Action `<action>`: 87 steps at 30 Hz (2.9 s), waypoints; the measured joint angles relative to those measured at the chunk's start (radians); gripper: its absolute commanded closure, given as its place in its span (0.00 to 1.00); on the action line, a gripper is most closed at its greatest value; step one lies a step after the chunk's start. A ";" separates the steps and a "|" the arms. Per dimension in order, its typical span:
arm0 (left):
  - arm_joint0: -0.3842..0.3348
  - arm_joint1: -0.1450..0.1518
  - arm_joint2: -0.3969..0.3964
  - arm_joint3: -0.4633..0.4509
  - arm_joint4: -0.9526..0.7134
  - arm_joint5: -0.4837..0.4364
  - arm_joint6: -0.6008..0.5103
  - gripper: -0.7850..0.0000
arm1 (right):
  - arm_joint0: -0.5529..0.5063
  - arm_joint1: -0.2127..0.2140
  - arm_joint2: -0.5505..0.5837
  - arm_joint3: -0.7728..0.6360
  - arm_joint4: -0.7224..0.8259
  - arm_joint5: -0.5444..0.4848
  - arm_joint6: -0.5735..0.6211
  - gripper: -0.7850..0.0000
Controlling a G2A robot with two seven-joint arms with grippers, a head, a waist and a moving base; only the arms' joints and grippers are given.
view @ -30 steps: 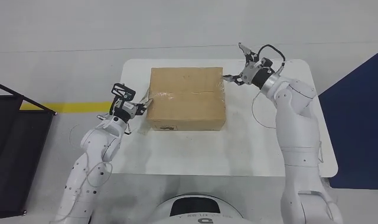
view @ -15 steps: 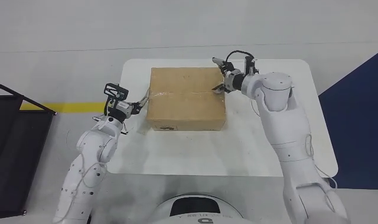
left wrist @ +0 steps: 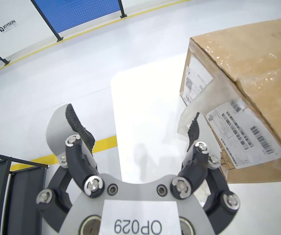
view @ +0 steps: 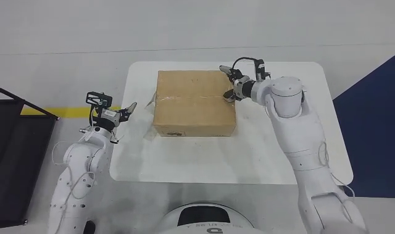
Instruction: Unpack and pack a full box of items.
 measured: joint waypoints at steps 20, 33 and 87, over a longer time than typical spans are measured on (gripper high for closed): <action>-0.067 -0.005 0.119 0.081 0.192 0.030 0.037 0.00 | -0.029 0.029 -0.043 -0.025 -0.095 -0.062 0.078 0.00; -0.173 -0.018 0.217 0.155 0.227 0.042 -0.014 0.00 | -0.029 0.029 -0.043 -0.025 -0.094 -0.062 0.078 0.00; -0.272 -0.075 0.276 -0.254 -0.796 0.067 -0.509 0.00 | -0.029 0.029 -0.043 -0.025 -0.094 -0.062 0.078 0.00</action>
